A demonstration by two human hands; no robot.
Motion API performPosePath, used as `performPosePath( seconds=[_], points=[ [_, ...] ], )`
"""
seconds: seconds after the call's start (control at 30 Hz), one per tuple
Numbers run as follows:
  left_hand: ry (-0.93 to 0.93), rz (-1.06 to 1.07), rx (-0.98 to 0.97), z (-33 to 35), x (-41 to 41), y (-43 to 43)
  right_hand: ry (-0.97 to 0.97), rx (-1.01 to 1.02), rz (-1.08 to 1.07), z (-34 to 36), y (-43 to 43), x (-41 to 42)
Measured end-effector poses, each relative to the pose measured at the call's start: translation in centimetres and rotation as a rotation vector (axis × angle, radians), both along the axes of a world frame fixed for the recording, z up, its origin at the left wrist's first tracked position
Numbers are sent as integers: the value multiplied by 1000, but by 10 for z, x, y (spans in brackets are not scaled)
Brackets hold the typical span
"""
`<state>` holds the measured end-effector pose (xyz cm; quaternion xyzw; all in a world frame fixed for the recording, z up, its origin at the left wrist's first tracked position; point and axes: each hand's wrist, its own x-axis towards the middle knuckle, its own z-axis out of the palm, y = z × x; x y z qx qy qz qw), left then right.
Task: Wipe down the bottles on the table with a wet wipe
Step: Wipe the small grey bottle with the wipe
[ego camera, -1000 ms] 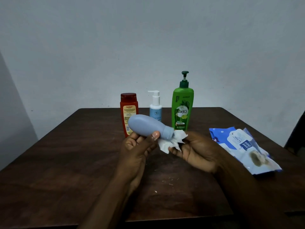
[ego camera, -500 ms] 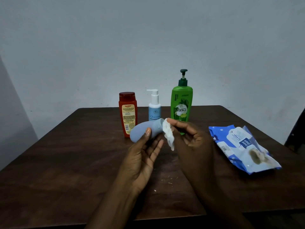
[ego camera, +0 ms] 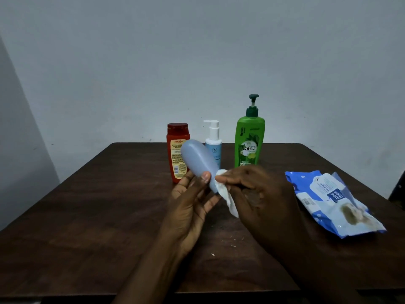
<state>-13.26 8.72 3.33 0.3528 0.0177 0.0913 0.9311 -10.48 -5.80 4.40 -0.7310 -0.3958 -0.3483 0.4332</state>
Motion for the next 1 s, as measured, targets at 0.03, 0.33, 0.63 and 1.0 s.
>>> performPosePath(
  seconds=[0.03, 0.33, 0.63, 1.0],
  points=[
    [-6, 13, 46, 0, -1, -1, -40, -9, -46, -1, 1, -1],
    [-20, 43, 356, 0, -3, 0, -177, 73, -117, 16, 14, 7],
    [-72, 142, 615, -2, -5, 0, -207, -111, -139, 40, 17, 23],
    [-98, 275, 813, -14, -2, -3, -136, -203, -62, 20, -4, 16]
  ],
)
